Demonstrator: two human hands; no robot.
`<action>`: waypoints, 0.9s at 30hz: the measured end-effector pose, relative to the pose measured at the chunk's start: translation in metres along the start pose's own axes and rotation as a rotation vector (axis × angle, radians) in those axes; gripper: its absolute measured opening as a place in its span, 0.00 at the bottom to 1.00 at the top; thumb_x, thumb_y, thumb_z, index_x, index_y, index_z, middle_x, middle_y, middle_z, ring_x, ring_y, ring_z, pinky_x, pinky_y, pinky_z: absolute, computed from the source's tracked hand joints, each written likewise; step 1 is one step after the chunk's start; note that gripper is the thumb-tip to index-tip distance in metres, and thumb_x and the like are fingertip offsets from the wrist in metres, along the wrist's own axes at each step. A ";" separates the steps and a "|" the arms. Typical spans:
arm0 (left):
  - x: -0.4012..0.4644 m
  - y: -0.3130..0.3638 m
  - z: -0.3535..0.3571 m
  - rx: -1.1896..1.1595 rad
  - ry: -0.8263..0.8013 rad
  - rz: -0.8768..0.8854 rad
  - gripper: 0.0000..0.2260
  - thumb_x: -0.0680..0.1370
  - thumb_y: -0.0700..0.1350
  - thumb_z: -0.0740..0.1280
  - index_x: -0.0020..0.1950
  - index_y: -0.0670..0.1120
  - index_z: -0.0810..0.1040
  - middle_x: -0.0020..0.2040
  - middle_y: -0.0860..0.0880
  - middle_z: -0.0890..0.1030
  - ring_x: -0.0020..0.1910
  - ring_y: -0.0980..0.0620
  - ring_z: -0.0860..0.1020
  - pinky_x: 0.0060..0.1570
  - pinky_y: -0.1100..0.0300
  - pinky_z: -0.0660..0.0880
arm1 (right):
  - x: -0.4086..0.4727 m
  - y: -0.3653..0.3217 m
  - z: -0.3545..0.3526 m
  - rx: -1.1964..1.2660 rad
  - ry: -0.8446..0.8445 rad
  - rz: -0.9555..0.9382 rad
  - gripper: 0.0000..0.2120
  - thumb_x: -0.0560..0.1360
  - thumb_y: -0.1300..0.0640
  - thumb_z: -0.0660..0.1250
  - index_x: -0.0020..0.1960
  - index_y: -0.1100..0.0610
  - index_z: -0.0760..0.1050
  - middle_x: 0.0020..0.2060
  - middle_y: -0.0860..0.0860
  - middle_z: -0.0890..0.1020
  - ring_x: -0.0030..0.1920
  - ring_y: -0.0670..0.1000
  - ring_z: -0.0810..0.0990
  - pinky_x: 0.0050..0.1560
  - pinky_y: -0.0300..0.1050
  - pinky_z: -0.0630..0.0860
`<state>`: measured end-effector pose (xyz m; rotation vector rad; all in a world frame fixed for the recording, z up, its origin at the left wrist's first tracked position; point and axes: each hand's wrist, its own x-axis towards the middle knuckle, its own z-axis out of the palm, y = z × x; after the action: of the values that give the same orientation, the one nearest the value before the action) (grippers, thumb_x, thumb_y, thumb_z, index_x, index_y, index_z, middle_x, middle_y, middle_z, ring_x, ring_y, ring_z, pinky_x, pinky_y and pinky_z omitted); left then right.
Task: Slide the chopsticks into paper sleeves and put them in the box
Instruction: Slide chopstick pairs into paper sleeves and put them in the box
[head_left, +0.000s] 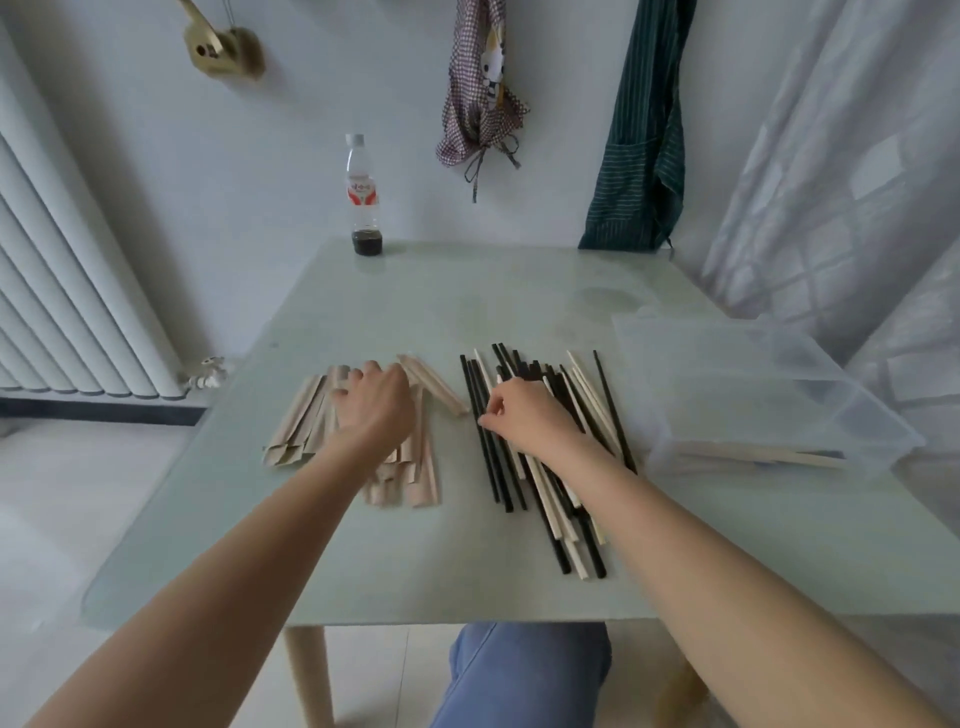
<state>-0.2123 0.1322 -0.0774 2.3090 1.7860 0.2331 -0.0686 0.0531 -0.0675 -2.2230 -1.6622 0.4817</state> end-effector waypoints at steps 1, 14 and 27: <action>0.002 -0.006 0.001 -0.008 -0.012 -0.001 0.12 0.79 0.43 0.57 0.60 0.42 0.73 0.63 0.40 0.70 0.67 0.40 0.65 0.62 0.46 0.65 | 0.005 -0.004 0.006 -0.045 -0.023 0.024 0.09 0.76 0.55 0.66 0.45 0.61 0.78 0.42 0.55 0.80 0.43 0.55 0.80 0.40 0.47 0.77; 0.026 -0.030 0.013 -0.163 0.059 -0.006 0.16 0.78 0.43 0.59 0.31 0.42 0.63 0.36 0.42 0.71 0.36 0.43 0.69 0.31 0.57 0.62 | 0.032 -0.031 0.025 -0.305 -0.100 0.211 0.05 0.76 0.67 0.60 0.48 0.61 0.73 0.48 0.57 0.80 0.48 0.56 0.80 0.37 0.45 0.72; -0.002 -0.014 -0.014 -1.345 -0.258 -0.209 0.10 0.80 0.35 0.51 0.45 0.34 0.70 0.38 0.38 0.80 0.36 0.44 0.80 0.40 0.52 0.81 | 0.007 -0.013 -0.004 0.477 0.040 0.263 0.07 0.73 0.60 0.63 0.39 0.62 0.73 0.28 0.53 0.77 0.21 0.44 0.72 0.22 0.34 0.67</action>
<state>-0.2297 0.1350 -0.0671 1.1109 1.0928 0.7580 -0.0760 0.0628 -0.0587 -2.0695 -1.0909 0.7982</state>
